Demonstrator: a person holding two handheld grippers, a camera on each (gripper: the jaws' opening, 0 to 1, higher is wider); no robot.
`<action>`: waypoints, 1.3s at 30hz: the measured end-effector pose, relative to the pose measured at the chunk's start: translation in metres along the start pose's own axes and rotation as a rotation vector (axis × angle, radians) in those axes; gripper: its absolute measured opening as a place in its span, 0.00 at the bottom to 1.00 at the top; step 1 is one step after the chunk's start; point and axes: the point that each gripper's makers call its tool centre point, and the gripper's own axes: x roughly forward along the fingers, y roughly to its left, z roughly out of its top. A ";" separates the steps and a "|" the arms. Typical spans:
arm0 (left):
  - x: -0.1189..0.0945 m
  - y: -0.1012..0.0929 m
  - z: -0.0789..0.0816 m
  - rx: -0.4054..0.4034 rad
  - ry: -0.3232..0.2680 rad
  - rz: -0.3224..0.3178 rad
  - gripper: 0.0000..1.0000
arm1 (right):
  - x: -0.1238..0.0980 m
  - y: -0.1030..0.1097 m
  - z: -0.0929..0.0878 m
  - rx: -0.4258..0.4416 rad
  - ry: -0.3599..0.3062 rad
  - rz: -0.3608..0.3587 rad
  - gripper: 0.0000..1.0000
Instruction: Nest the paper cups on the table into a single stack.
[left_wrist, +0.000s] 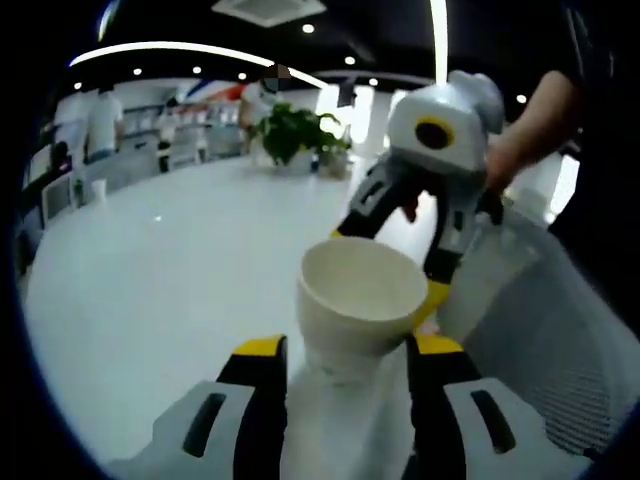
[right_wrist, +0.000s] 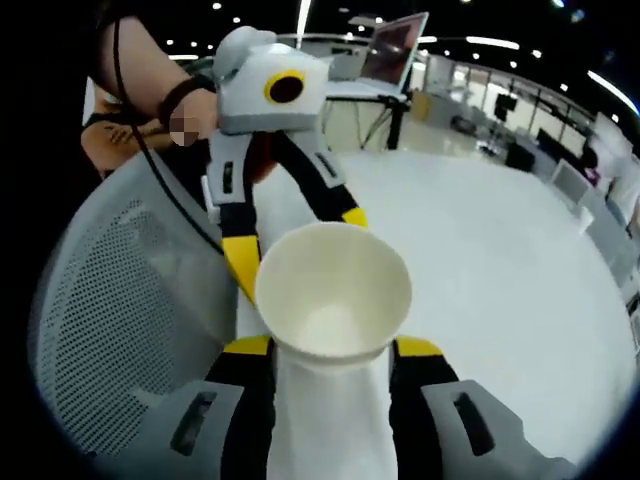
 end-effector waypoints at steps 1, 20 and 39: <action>0.000 -0.001 0.000 -0.005 0.008 -0.008 0.40 | 0.000 0.000 0.001 -0.002 -0.003 -0.002 0.40; 0.000 0.007 0.018 -0.015 0.022 -0.001 0.40 | -0.011 -0.016 0.014 0.039 -0.068 -0.042 0.39; 0.020 0.072 0.075 0.066 0.029 -0.011 0.38 | -0.030 -0.100 0.032 0.124 -0.142 -0.173 0.38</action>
